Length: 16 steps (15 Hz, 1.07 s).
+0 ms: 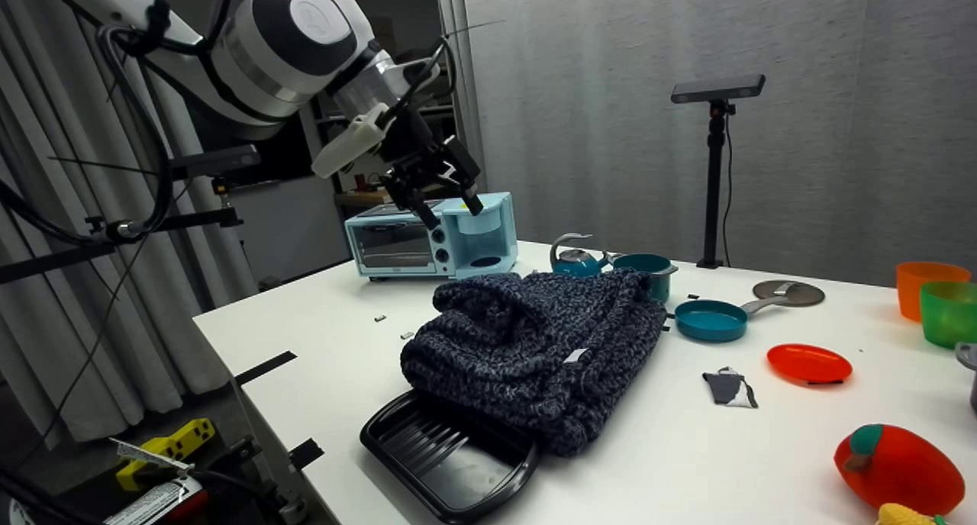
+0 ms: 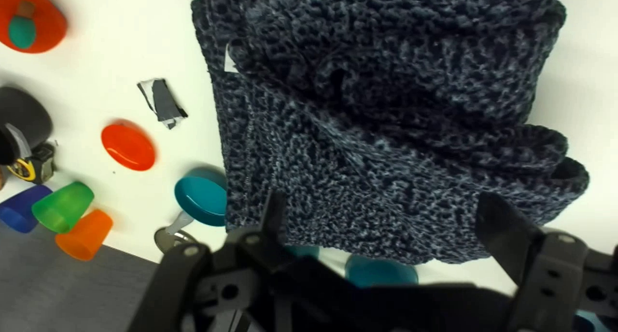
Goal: Fold the fleece
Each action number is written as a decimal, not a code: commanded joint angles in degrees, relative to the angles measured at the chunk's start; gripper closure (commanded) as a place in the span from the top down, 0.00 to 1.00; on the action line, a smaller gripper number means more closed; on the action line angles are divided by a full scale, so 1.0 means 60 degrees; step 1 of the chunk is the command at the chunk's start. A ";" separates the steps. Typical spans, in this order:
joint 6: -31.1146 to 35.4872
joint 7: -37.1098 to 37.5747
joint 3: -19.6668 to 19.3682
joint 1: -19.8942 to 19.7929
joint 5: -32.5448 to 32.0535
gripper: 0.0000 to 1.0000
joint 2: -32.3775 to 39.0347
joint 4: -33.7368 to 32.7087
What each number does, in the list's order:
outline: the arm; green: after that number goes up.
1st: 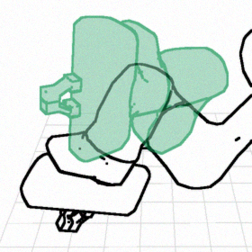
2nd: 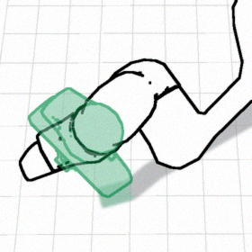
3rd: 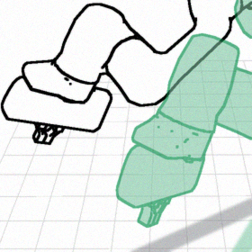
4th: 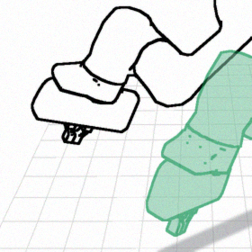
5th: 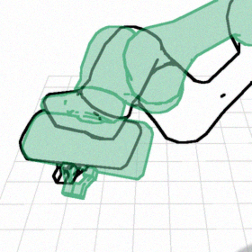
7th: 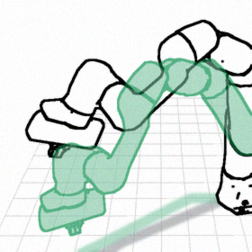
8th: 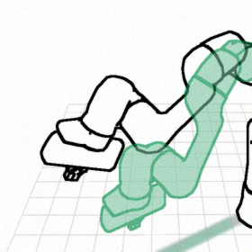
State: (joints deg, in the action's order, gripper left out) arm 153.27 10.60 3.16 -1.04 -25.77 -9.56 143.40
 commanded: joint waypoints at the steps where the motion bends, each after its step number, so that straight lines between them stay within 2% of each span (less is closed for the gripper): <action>1: 0.0017 -0.0055 0.0143 -0.0067 0.0056 1.00 -0.0022 0.0038; 7: 0.0027 -0.0056 0.0154 -0.0069 0.0049 1.00 -0.0045 0.0067; 9: 0.0277 0.0678 0.0308 -0.0304 -0.0647 1.00 -0.0037 0.0069; 11: 0.0275 0.0860 0.0355 -0.0426 -0.1287 1.00 -0.0045 0.0043; 12: 0.0254 0.1350 0.0496 -0.0596 -0.2108 1.00 0.0359 -0.0323; 14: 0.0194 0.1677 0.0466 -0.0524 -0.2993 1.00 0.0843 -0.0661; 16: 0.0483 0.1276 0.0381 -0.0284 -0.3025 1.00 0.1548 -0.0993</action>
State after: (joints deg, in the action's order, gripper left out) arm 153.63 18.70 4.90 -2.81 -41.15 -6.82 141.55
